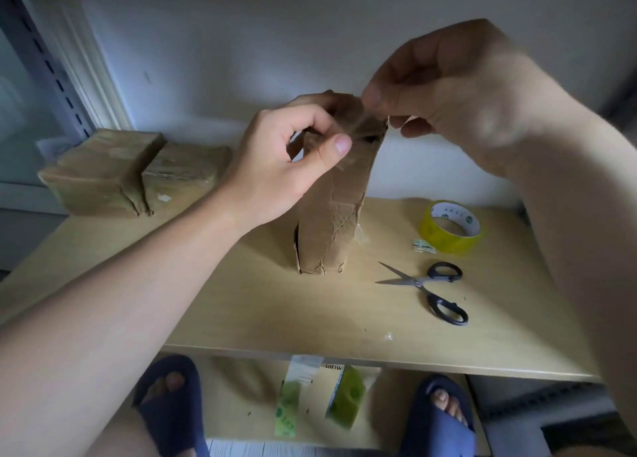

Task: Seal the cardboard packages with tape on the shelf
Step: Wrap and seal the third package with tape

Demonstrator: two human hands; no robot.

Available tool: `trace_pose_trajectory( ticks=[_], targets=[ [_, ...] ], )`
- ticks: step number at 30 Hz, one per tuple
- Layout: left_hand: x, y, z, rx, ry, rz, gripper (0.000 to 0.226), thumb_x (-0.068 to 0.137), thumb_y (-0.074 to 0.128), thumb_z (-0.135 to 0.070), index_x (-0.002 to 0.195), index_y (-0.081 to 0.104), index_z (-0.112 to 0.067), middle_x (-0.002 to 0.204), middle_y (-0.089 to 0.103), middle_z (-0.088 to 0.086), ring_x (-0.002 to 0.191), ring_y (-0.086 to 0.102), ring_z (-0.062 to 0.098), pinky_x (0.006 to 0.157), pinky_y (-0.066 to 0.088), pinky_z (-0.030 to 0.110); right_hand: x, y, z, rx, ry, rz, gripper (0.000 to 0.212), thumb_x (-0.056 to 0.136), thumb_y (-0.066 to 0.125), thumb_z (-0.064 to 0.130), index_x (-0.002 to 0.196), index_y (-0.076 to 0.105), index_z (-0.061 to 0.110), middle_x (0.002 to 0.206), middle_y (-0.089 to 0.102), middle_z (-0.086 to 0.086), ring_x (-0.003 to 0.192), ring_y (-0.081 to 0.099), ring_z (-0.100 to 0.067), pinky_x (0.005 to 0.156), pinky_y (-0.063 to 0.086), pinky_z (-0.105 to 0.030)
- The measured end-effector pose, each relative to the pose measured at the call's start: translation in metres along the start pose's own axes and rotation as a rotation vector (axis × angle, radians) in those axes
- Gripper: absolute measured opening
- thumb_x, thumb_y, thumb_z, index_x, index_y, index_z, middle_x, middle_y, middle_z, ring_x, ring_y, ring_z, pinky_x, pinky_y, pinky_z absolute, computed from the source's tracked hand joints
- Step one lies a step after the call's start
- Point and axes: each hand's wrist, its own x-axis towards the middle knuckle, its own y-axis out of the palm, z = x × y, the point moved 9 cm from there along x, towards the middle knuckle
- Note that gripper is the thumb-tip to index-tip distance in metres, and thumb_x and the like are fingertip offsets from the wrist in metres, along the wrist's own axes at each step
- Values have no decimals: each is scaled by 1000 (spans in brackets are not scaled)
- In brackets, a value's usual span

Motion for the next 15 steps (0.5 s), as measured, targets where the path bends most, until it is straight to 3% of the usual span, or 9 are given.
trace_pose_trajectory(
  ticks=[4,9,12,15],
  targets=[
    [2,-3,8,-11,-12,-17,4,91,68,-13,89,71,-14,96,72,10,91,65,26,81,48,38,1,-2,6,18,-71,-63,7,93,75,21,88,73,16,73,70,0,66,63,-9,71,62,-37],
    [2,-6,14,-31,-31,-18,3,90,69,-17,87,69,-14,88,71,-2,86,61,11,76,46,38,1,1,18,11,-200,-70,6,95,70,12,90,72,10,74,70,-4,71,70,-25,69,62,-38],
    [3,-5,14,-19,-19,-14,6,88,73,-14,91,70,-9,95,73,2,94,66,16,85,50,40,0,-2,27,-66,-319,-157,7,89,71,12,90,74,7,72,70,4,63,69,-13,55,50,-20],
    [3,-4,15,-20,-20,-16,11,85,74,-12,92,70,-4,98,74,8,96,68,25,87,51,46,0,-3,29,-79,-374,-201,5,87,72,17,88,74,12,72,70,9,67,70,-12,57,44,-13]
  ],
)
